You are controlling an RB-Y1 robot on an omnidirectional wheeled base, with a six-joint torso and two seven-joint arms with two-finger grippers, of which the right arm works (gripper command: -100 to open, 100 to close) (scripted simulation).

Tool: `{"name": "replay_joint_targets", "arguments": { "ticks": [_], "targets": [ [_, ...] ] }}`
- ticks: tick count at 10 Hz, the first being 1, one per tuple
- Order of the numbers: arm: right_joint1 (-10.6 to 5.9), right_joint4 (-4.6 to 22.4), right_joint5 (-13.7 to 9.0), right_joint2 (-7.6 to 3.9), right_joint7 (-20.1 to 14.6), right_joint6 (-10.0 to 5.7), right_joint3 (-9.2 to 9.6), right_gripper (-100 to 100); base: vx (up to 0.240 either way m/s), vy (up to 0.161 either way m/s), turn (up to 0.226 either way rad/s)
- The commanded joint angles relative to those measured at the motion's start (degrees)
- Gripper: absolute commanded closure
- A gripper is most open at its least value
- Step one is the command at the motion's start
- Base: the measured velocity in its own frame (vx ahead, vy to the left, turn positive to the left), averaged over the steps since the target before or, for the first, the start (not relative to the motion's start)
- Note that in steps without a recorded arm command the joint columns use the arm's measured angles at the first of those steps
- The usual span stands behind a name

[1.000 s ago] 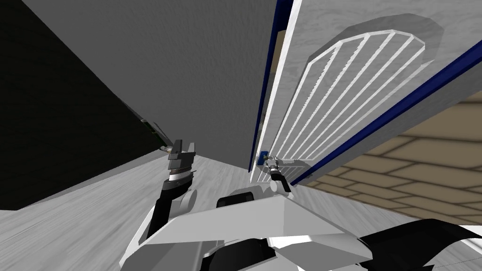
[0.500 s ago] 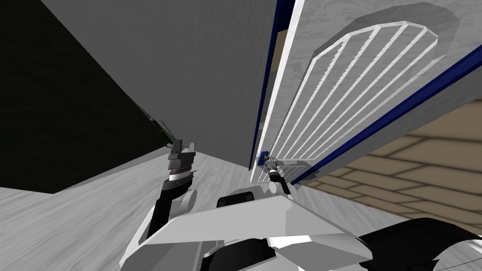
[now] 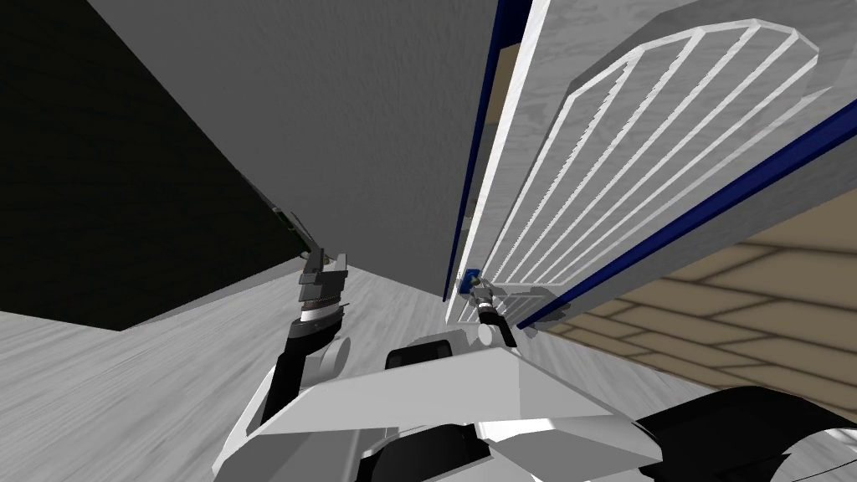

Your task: Pull the door open

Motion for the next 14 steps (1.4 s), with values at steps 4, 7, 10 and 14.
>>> {"name": "replay_joint_targets", "arguments": {
  "ticks": [4, 7, 10, 14],
  "targets": [
    [0.27, -2.6, -2.2, 1.06, -2.6, 0.47, 1.53, -100, -0.035, -0.010, 0.006],
    [1.22, -4.1, -4.8, 1.58, -5.5, 0.91, 2.35, -100, -0.082, -0.017, 0.091],
    [1.33, -3.1, -6.1, -0.12, -7.8, 0.61, 0.78, -100, -0.041, 0.009, 0.095],
    [0.94, -2.3, -6.4, -0.97, -8.3, 0.47, 0.07, 100, 0.040, -0.020, 0.065]
  ]
}}
